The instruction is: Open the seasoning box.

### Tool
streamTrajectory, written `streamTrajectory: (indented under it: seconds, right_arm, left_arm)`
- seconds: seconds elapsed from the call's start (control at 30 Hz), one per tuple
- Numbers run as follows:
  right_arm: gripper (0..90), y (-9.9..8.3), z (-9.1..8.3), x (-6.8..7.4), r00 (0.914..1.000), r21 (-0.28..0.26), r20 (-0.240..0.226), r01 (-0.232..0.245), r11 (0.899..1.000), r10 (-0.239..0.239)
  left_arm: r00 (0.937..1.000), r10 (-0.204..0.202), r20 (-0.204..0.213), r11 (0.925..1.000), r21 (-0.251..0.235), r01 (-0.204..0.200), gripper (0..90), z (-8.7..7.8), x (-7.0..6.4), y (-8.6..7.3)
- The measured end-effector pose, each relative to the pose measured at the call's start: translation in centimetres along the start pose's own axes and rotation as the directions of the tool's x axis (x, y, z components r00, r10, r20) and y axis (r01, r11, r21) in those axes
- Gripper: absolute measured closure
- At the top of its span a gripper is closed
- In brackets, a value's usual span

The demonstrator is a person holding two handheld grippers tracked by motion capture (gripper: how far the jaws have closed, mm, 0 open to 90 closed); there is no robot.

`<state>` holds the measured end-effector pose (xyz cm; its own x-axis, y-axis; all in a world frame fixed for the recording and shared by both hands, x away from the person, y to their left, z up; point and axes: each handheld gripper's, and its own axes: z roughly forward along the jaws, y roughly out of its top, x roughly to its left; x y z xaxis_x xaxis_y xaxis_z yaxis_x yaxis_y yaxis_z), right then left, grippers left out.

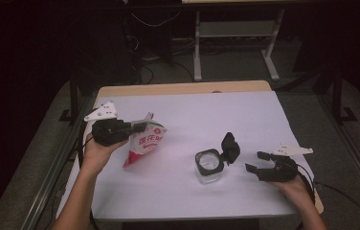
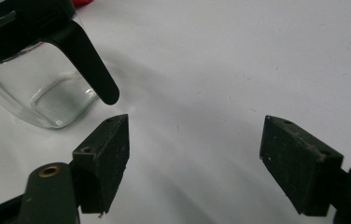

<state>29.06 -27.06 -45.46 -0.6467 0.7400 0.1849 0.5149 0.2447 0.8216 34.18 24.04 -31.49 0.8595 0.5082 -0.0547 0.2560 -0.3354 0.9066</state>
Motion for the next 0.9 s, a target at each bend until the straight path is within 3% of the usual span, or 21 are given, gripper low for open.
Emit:
streamTrajectory:
  seconds: [0.2,0.37,0.63,0.77,0.8,0.83,0.9]
  right_arm:
    - [23.8,0.0,0.0,0.0,1.0000,-0.006,0.002,0.004,1.000,-0.004]
    - [23.8,0.0,-0.1,0.0,1.0000,-0.007,0.002,0.000,1.000,0.000]
    - [25.4,0.1,-0.5,0.2,1.0000,-0.011,0.005,0.002,1.000,-0.002]
    - [44.5,0.6,-1.3,1.0,0.9998,0.019,-0.019,0.000,1.000,0.000]
    - [44.5,0.6,-1.3,1.0,0.9998,0.019,-0.019,0.000,1.000,0.000]
    - [57.5,1.1,-1.6,1.6,0.9996,0.042,-0.023,0.015,0.999,-0.014]
    - [69.9,1.4,-1.8,2.2,0.9994,0.048,-0.026,0.022,0.999,-0.021]
  left_arm:
    - [0.9998,0.013,0.013,0.9998,-0.015,-0.013,90.0,-0.5,-0.4,1.6]
    - [0.9980,0.026,0.059,0.9988,-0.043,-0.023,90.0,-0.2,-1.4,3.0]
    - [0.9945,0.043,0.096,0.9967,-0.073,-0.036,90.0,0.4,-2.4,3.5]
    - [0.9941,0.041,0.101,0.9963,-0.080,-0.033,90.0,0.2,-2.5,3.4]
    - [0.9941,0.041,0.101,0.9963,-0.080,-0.033,90.0,0.2,-2.5,3.4]
    - [0.9943,0.035,0.101,0.9961,-0.083,-0.027,90.0,-0.1,-2.5,3.4]
    - [0.9941,0.032,0.103,0.9960,-0.086,-0.023,90.0,-0.2,-2.5,3.4]
